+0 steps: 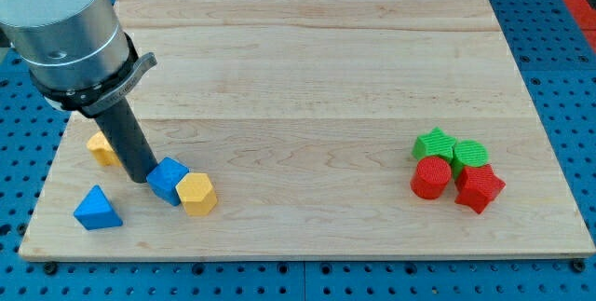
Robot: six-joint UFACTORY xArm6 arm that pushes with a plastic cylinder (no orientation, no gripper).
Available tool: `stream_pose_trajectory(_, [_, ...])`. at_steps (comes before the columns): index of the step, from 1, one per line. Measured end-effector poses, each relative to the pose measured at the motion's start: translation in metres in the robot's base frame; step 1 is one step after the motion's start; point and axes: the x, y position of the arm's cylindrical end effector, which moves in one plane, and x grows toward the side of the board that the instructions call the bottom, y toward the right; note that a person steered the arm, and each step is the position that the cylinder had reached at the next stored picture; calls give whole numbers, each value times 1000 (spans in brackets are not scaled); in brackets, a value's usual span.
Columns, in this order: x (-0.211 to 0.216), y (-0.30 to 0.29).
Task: Push the blue cube along with the yellow hexagon into the group of blocks
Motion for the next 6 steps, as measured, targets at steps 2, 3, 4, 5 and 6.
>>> stream_pose_trajectory(2, [36, 30])
stream_pose_trajectory(3, [38, 84])
stream_pose_trajectory(4, [47, 137])
stream_pose_trajectory(5, [58, 183])
stream_pose_trajectory(6, [53, 211])
